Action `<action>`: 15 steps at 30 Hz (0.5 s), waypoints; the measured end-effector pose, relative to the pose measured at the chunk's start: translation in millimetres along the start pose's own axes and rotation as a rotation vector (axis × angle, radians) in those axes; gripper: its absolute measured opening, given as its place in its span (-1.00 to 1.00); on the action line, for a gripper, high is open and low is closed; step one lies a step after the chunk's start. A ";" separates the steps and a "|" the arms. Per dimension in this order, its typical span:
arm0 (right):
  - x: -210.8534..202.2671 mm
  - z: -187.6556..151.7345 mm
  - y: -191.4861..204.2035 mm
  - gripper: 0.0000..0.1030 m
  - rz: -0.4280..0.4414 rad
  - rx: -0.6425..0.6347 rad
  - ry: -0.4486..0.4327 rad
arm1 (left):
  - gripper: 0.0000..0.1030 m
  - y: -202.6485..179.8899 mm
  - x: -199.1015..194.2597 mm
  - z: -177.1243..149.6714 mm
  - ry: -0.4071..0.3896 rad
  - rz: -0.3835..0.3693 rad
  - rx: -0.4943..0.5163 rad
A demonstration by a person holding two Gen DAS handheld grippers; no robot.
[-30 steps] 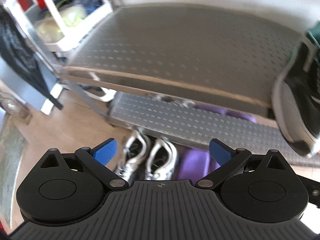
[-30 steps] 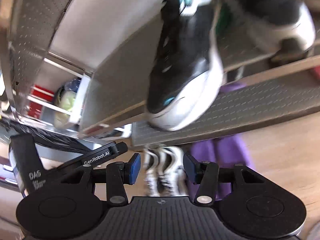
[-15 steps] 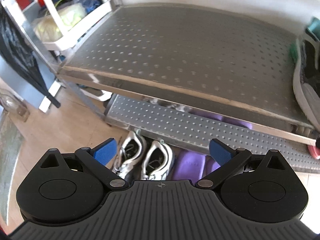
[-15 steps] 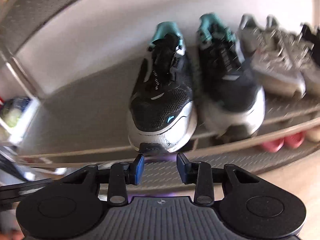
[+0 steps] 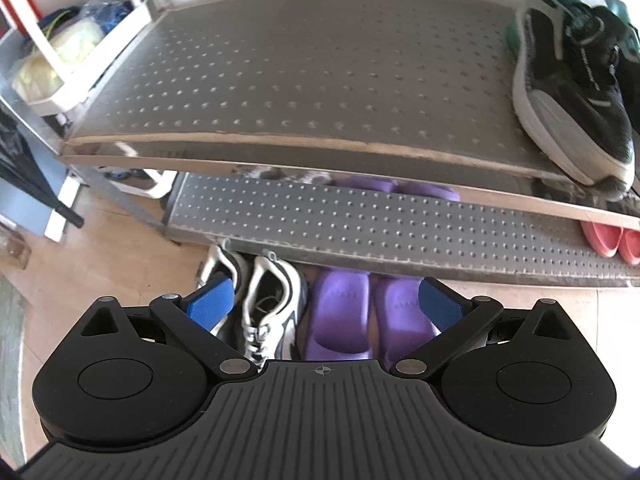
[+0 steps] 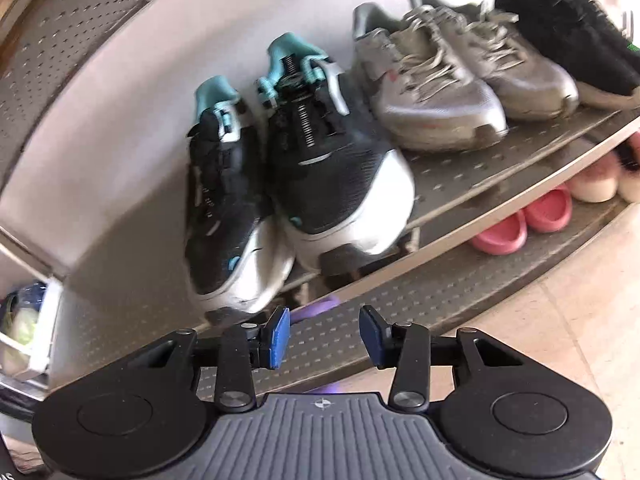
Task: Organize scattered shoes
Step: 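Push the teal-lined pair straight on the shelf with the right gripper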
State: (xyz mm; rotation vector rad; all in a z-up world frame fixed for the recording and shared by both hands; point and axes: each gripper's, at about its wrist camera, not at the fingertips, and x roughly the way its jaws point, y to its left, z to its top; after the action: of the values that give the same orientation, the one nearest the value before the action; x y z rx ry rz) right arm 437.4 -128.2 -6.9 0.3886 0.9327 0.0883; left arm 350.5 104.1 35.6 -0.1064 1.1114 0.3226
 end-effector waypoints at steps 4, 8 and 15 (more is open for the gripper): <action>12.4 -4.2 13.8 -0.12 -0.096 -0.069 -0.019 | 0.97 -0.5 1.9 -0.6 0.007 0.006 -0.005; 11.3 -4.0 31.9 -0.20 -0.164 -0.241 -0.049 | 0.97 3.6 6.8 4.1 0.016 0.007 -0.014; 16.0 -2.8 54.7 -0.32 -0.281 -0.502 -0.140 | 0.97 0.4 9.7 8.2 0.025 -0.003 -0.001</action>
State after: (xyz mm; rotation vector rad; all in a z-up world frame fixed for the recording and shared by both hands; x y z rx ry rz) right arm 449.7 -72.9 -0.8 -0.2001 0.7854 0.0351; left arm 361.4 108.4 30.6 -0.1130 1.1361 0.3198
